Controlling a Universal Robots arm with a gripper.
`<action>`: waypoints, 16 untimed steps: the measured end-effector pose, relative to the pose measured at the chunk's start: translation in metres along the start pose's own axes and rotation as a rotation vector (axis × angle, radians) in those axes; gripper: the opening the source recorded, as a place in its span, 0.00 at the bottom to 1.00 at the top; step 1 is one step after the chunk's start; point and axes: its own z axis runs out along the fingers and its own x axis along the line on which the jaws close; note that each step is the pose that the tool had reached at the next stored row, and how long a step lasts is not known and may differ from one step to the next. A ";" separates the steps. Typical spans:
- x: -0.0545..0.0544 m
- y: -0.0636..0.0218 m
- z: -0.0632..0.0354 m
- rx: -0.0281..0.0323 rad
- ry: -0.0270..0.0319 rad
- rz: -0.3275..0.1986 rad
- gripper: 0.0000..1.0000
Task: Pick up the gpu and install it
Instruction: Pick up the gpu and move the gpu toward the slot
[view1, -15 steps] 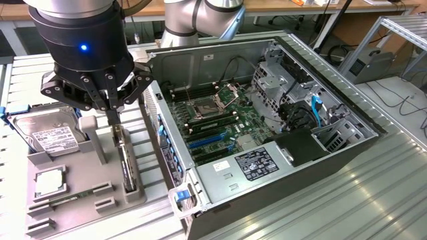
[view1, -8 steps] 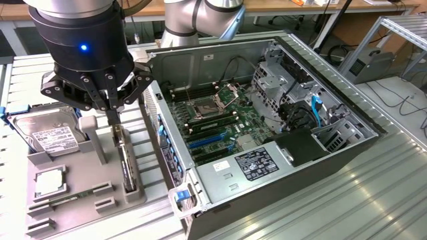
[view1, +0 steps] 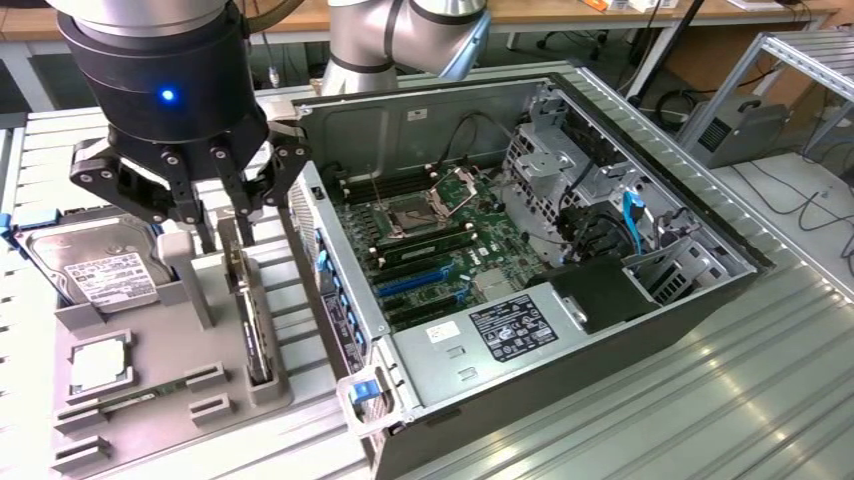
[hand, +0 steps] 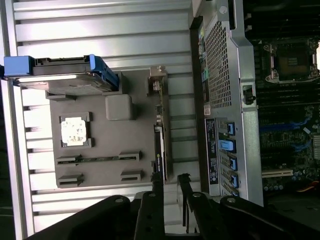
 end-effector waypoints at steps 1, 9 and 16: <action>0.000 0.0000 0.0000 0.0000 0.0000 0.000 0.30; 0.000 0.0000 0.0003 0.0000 0.0000 0.000 0.36; 0.000 -0.0005 0.0122 0.0000 0.0000 0.000 0.36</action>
